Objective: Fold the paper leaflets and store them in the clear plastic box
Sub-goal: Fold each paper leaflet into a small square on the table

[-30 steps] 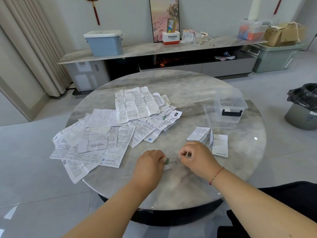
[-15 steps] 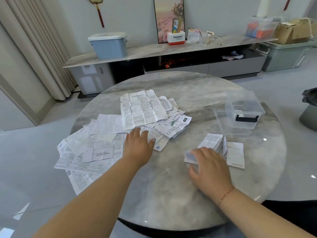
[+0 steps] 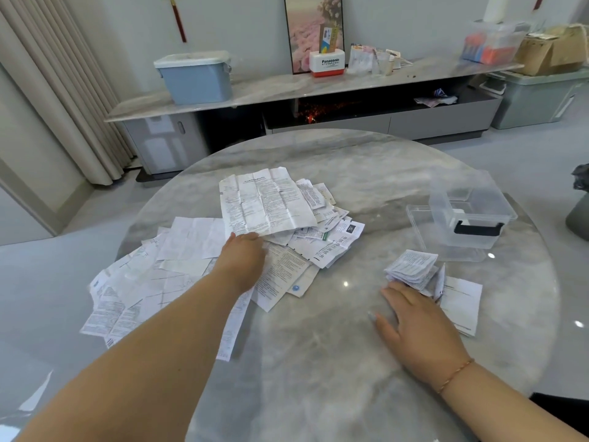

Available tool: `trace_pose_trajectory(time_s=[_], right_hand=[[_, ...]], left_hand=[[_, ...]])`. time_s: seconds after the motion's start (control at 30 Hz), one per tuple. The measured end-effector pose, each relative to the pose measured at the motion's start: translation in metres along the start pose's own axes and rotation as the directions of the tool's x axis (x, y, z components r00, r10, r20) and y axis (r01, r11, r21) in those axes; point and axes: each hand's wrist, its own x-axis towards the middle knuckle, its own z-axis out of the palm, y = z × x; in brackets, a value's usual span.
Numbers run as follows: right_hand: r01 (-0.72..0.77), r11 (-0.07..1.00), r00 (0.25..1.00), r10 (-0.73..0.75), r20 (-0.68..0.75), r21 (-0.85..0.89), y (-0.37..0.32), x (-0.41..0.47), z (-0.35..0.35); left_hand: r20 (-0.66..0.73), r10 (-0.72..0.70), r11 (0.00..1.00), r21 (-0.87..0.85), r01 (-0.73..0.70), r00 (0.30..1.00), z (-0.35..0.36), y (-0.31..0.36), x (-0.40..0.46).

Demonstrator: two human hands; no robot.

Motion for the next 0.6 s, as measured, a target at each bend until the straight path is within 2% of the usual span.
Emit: trace_pose_trajectory(time_s=[0.07,0.13,0.2,0.3,0.37,0.47,0.6], right_hand=[[0.044,0.998,0.997,-0.041,-0.070,0.035,-0.004,-0.001,-0.003],[0.111,0.993,0.979,-0.103,-0.176,0.036,-0.013,-0.003,-0.009],[0.166,0.985,0.955,-0.148,-0.255,0.048,-0.022,-0.005,-0.017],[0.154,0.976,0.954,-0.106,-0.279,0.155,-0.029,-0.007,-0.024],[0.089,0.954,0.974,-0.024,-0.225,0.285,-0.028,-0.009,-0.025],[-0.026,0.840,0.998,0.058,-0.041,0.542,-0.024,-0.010,-0.035],[0.100,0.776,0.975,-0.202,0.096,0.622,-0.022,-0.010,-0.050]], left_hand=[[-0.178,0.042,0.998,-0.044,-0.051,0.983,-0.003,-0.002,-0.009],[-0.299,0.109,0.991,-0.047,-0.129,0.948,-0.006,-0.006,-0.020],[-0.361,0.220,0.971,-0.008,-0.239,0.906,-0.009,-0.005,-0.036],[-0.426,0.316,0.929,-0.041,-0.367,0.848,-0.026,0.015,-0.077],[-0.440,0.385,0.888,-0.063,-0.455,0.812,-0.036,0.027,-0.109],[-0.386,0.490,0.815,-0.115,-0.568,0.782,-0.045,0.039,-0.154],[-0.334,0.423,0.756,-0.382,-0.531,0.842,-0.065,0.051,-0.198]])
